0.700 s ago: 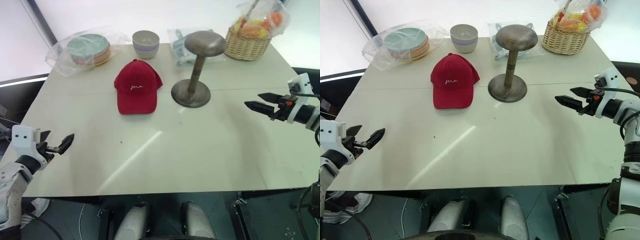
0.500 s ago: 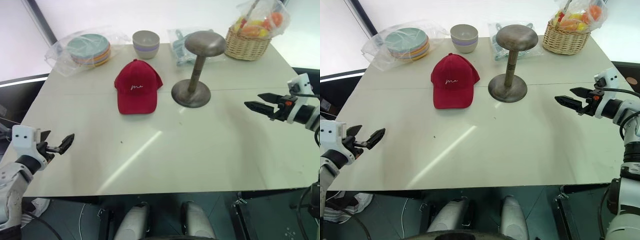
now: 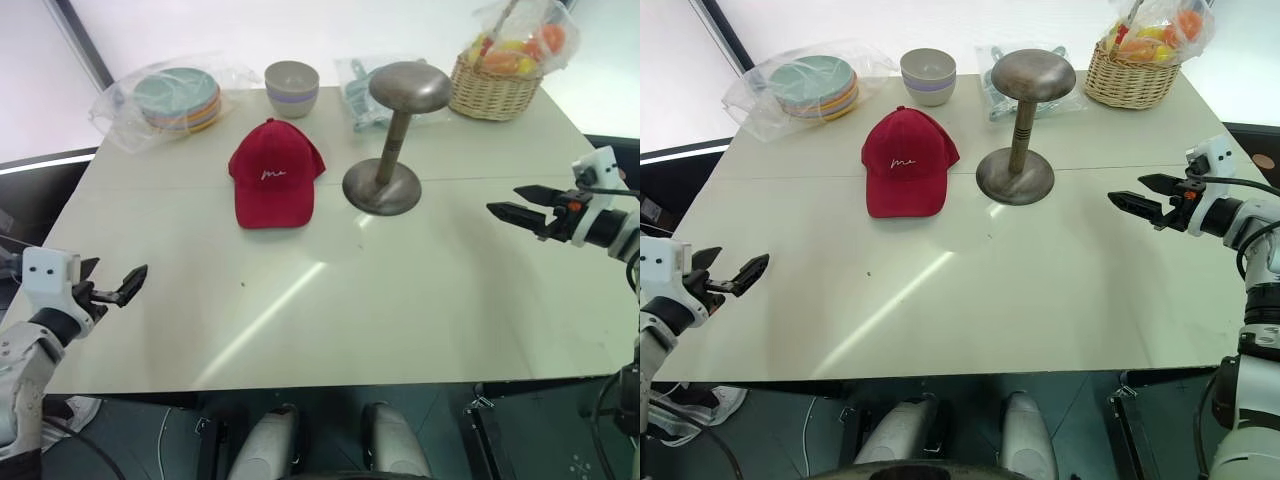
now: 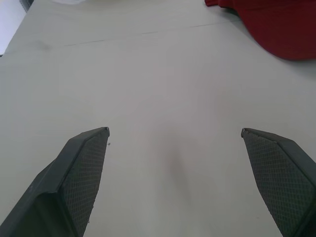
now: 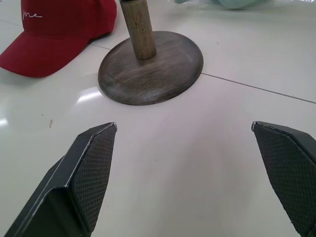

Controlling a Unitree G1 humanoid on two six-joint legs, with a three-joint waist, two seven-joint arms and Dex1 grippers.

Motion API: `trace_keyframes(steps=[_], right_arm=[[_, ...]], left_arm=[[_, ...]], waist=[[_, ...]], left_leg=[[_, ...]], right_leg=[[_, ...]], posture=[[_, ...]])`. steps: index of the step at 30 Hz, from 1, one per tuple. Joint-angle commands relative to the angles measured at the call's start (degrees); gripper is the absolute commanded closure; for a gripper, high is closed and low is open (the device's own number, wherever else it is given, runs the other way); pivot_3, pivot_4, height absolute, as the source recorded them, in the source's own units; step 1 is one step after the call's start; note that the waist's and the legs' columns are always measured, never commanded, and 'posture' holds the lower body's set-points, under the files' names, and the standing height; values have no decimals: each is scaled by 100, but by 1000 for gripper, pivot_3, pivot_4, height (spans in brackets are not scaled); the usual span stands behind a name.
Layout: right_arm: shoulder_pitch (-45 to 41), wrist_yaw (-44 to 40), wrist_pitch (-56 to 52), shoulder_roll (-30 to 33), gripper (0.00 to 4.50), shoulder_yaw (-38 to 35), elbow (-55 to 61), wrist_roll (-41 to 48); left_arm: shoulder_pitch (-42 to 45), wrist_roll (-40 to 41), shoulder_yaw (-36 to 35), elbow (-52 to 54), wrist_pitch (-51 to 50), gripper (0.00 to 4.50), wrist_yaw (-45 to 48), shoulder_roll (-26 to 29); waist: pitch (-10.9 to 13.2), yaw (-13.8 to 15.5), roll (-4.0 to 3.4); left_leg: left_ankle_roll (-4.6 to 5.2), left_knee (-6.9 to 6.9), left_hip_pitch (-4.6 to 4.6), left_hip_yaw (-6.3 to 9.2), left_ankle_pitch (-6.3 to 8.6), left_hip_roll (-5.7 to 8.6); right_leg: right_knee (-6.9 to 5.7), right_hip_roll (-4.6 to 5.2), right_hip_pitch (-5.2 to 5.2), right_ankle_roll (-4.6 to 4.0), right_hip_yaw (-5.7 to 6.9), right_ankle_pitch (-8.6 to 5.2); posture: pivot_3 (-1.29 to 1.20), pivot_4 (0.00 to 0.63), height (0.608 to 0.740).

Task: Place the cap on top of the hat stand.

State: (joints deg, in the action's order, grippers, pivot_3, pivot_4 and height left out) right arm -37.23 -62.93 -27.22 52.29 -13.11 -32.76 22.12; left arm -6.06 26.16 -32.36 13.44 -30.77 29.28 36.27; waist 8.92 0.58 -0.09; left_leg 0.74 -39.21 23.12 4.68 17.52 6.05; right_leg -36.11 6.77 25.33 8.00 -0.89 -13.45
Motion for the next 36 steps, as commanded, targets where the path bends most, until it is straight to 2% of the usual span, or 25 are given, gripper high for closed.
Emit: trace_keyframes(steps=[1,7,12,15,18,24,29,32,36], right_arm=[[-171,1,70,27,0,-59,96,3],[-224,18,81,52,0,-46,56,-54],[-346,-56,-128,68,0,49,107,-57],[-254,-269,-524,42,0,164,703,135],[-110,-340,-1290,-41,0,155,1823,653],[-56,62,-2790,-213,0,-161,3807,1956],[-58,407,-3150,-181,0,-216,4351,2333],[-35,467,-3151,-110,0,-175,4430,2356],[-59,447,-3028,-4,0,-114,4345,2255]], left_arm=[[52,-22,-104,17,13,17,-20,146],[22,-313,131,-67,-138,17,-66,371],[-111,-696,371,-224,261,17,260,718],[8,-788,333,-484,481,17,360,871],[130,-846,299,-700,686,17,481,1023],[408,-941,286,-1152,1150,17,828,1342],[619,-1008,359,-1628,1430,17,989,1459],[737,-1220,487,-1771,2020,17,1019,1456],[959,-2036,1112,-1777,3676,17,1227,1761]], waist=[[0,0,0],[0,-2,0],[0,-6,-1],[3,-6,-5],[3,-9,-7],[3,2,-7],[3,14,-6],[3,10,-6],[3,18,-5]], left_leg=[[0,0,0,0,0,0],[0,0,0,0,0,0],[0,1,-1,-1,0,0],[0,3,-1,0,0,0],[0,6,0,0,0,-2],[-1,6,2,3,0,-3],[1,6,1,8,1,2],[1,6,2,7,1,1],[0,6,2,7,1,1]], right_leg=[[0,0,0,0,0,0],[0,0,0,0,0,0],[0,-1,0,0,0,0],[0,0,2,0,0,0],[0,0,4,0,0,0],[0,1,5,0,0,0],[2,5,0,0,1,0],[1,4,3,0,2,0],[2,5,2,-1,2,0]], posture=[[0,150,740],[0,150,740],[0,150,740],[0,150,740],[0,150,740],[0,150,740],[0,150,740],[0,150,740],[0,150,740]])
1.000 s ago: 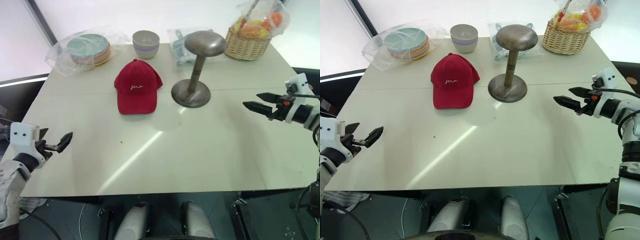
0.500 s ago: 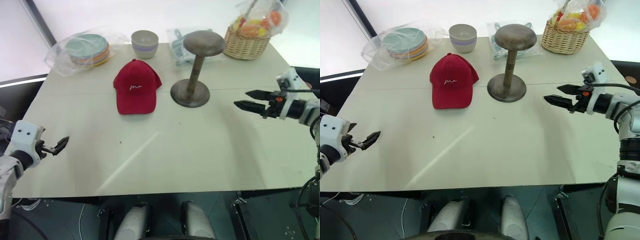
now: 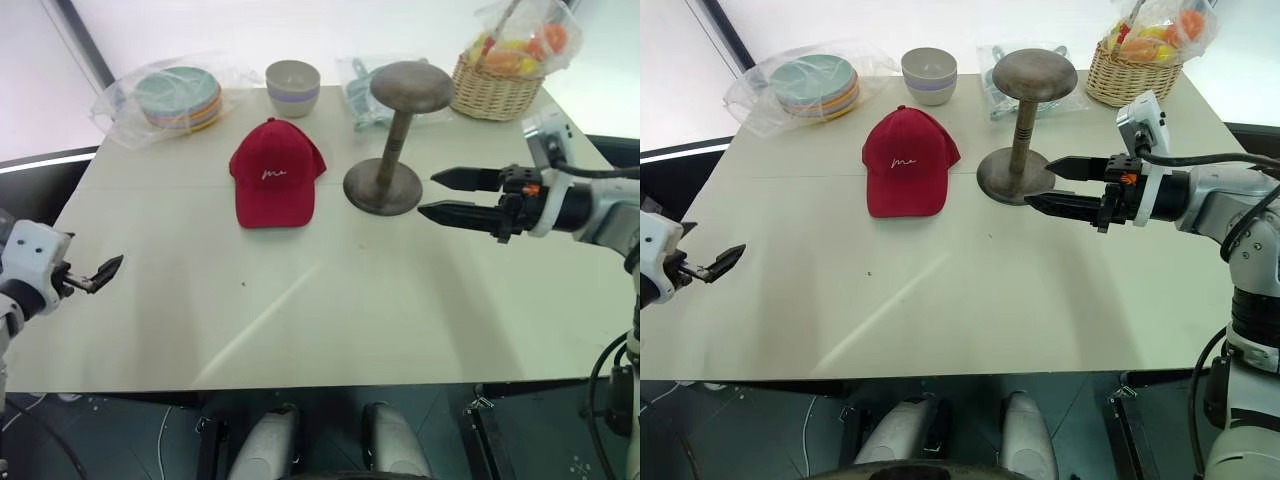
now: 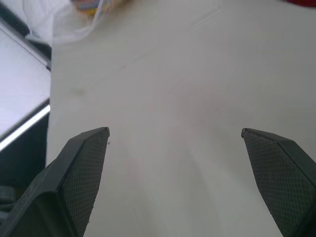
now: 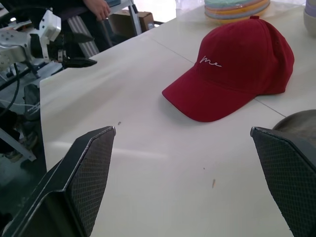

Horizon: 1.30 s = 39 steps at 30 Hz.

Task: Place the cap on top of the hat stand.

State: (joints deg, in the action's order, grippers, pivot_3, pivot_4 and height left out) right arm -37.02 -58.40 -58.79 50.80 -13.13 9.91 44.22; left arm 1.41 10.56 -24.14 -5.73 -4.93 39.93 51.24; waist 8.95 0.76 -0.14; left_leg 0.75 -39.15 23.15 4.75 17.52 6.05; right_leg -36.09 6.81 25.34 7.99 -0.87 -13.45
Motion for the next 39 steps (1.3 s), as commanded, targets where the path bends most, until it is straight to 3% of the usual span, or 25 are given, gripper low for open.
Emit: trace_keyframes(steps=[1,7,11,15,27,39], right_arm=[[-70,-31,186,177,0,-97,26,-4],[75,-349,868,501,0,126,-783,-596],[-41,-480,1074,586,0,187,-1031,-727],[-42,-493,1091,593,0,160,-1003,-747],[29,-303,1136,557,0,54,-925,-773],[154,-102,1224,482,0,-84,-831,-732]], left_arm=[[267,-572,507,225,1476,17,324,306],[836,-1685,1615,-259,4057,17,313,382],[1674,-2776,2057,-1682,5708,17,-700,221],[2446,-3738,2388,-2807,6455,17,-1822,48],[4182,-5672,3850,-4050,7047,17,-3764,-525],[5214,-6221,5013,-4986,6267,17,-3928,-1299]], waist=[[0,0,0],[0,-13,-1],[1,-33,-2],[1,-34,-2],[0,-17,-1],[0,-2,1]], left_leg=[[0,0,0,-2,0,1],[0,1,0,-6,0,1],[-1,5,0,-12,-1,-2],[0,5,0,-13,-1,0],[5,-3,5,-12,0,10],[6,-8,8,-13,-1,12]], right_leg=[[1,1,-1,-1,0,0],[2,1,2,-1,0,1],[-2,-3,9,0,2,1],[-3,-5,9,1,4,1],[-12,-5,11,3,11,2],[-14,-6,11,5,13,3]], posture=[[0,150,740],[0,150,740],[0,150,740],[0,150,740],[0,150,740],[0,150,740]])
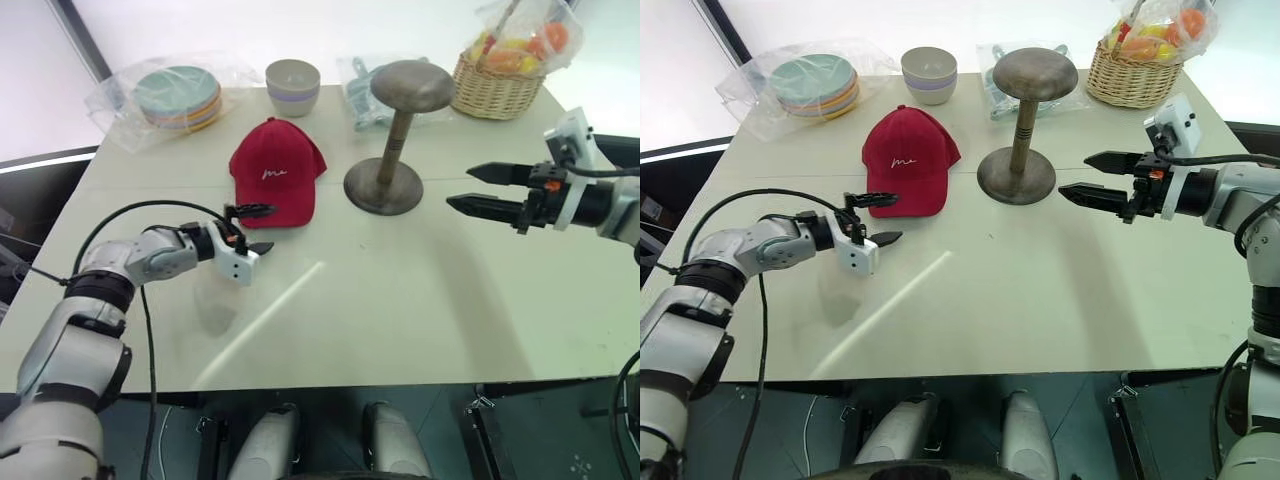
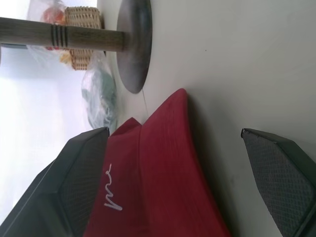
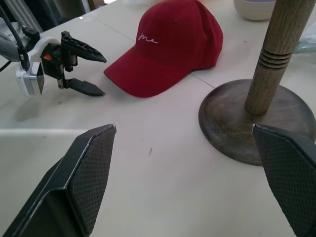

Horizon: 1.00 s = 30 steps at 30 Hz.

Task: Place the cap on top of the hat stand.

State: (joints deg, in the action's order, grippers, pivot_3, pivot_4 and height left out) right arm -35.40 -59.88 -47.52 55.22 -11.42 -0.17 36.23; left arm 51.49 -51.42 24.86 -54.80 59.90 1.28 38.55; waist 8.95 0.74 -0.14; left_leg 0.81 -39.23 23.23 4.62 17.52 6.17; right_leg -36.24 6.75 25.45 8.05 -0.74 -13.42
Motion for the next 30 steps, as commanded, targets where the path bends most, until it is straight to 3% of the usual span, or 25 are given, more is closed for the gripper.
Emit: trace_keyframes(steps=[1,12,15,22,30], right_arm=[[1,68,102,26,0,-267,187,69],[98,219,86,2,0,-349,311,112],[106,250,79,-4,0,-358,329,129],[64,270,122,8,0,-330,275,136],[-27,247,189,0,0,-261,177,88]], left_arm=[[280,-66,172,-162,-391,17,-131,-115],[820,-224,627,-910,-1931,17,-637,-658],[835,-159,684,-949,-2019,808,-745,-687],[800,-142,804,-797,-2042,4409,-1241,-644],[879,-115,607,-436,-2262,4466,-2359,-447]], waist=[[0,-2,0],[-1,-3,2],[-1,-7,2],[-2,11,5],[-1,1,6]], left_leg=[[0,0,0,0,0,0],[3,-7,-1,0,-2,1],[3,-7,0,0,-2,1],[2,-7,2,1,-3,1],[2,-8,3,1,-3,1]], right_leg=[[0,0,0,0,0,0],[-7,0,-2,4,1,2],[-7,0,-1,4,1,2],[-6,1,1,4,0,2],[-6,1,2,4,0,2]], posture=[[0,150,740],[0,150,740],[0,150,740],[0,150,740],[0,150,740]])
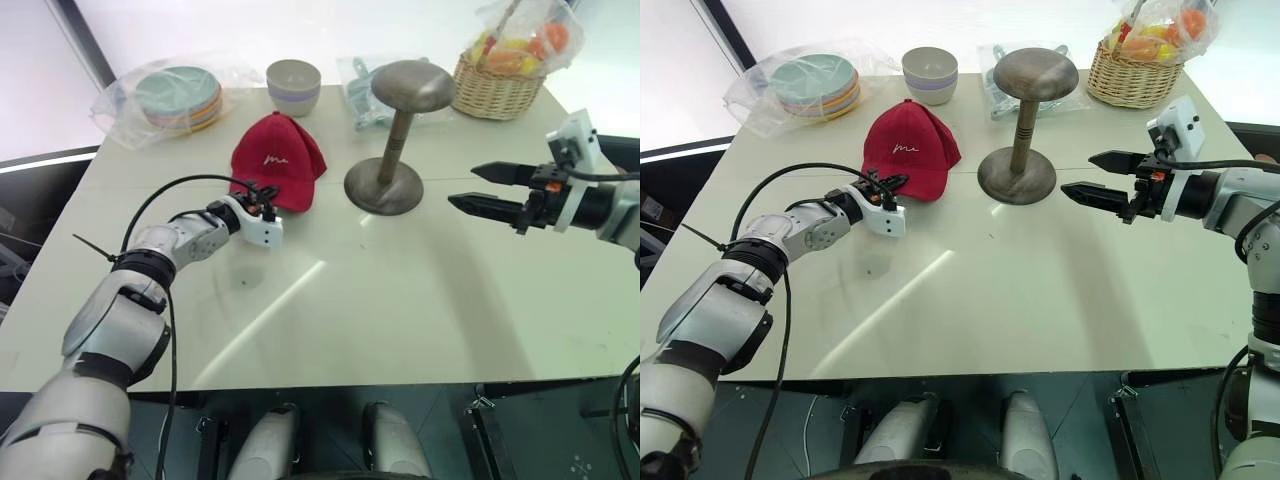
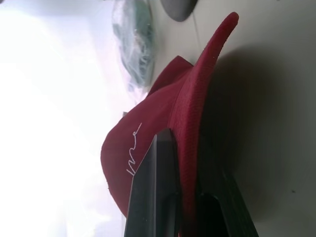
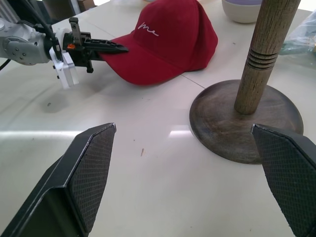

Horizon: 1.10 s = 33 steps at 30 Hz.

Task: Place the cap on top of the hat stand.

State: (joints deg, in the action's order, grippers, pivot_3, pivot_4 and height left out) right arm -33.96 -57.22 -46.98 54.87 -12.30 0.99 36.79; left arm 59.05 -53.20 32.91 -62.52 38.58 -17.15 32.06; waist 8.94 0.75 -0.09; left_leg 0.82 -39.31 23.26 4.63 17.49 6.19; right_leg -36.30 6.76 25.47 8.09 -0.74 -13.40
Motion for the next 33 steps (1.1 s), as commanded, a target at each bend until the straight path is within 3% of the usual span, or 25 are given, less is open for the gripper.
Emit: trace_keyframes(steps=[1,4,8,11,20,33], right_arm=[[-178,-24,149,54,0,-183,41,20],[-255,-21,289,179,0,-293,-177,-88],[-660,38,612,329,0,-499,-946,-243],[-837,-4,786,275,0,-457,-1226,-335],[-1017,-99,1160,331,0,-495,-1495,-521],[-785,-399,776,1339,0,-1173,-1290,-332]], left_arm=[[141,68,-257,448,-201,4466,-674,281],[305,232,-604,981,-450,4466,-839,666],[1234,659,-1245,1409,-993,4466,-368,957],[1789,1056,-1345,972,-1255,4466,438,587],[2614,1053,-975,1100,-1359,4466,893,-839],[2050,1096,-765,2329,-1918,4466,1888,-2061]], waist=[[1,-2,2],[2,-6,3],[10,12,15],[10,31,17],[11,-26,18],[10,4,16]], left_leg=[[-1,0,2,0,0,0],[-1,0,8,0,-1,-1],[-2,-2,15,-1,-1,0],[-3,-6,19,4,-2,2],[5,-17,21,0,1,6],[5,-3,19,-9,1,2]], right_leg=[[0,0,2,0,0,0],[-1,0,11,0,-1,0],[-1,0,18,0,-1,0],[2,0,12,0,7,0],[5,1,7,12,6,6],[10,1,13,12,-3,6]], posture=[[0,150,740],[0,150,740],[0,150,740],[0,150,740],[0,150,740],[0,150,740]])
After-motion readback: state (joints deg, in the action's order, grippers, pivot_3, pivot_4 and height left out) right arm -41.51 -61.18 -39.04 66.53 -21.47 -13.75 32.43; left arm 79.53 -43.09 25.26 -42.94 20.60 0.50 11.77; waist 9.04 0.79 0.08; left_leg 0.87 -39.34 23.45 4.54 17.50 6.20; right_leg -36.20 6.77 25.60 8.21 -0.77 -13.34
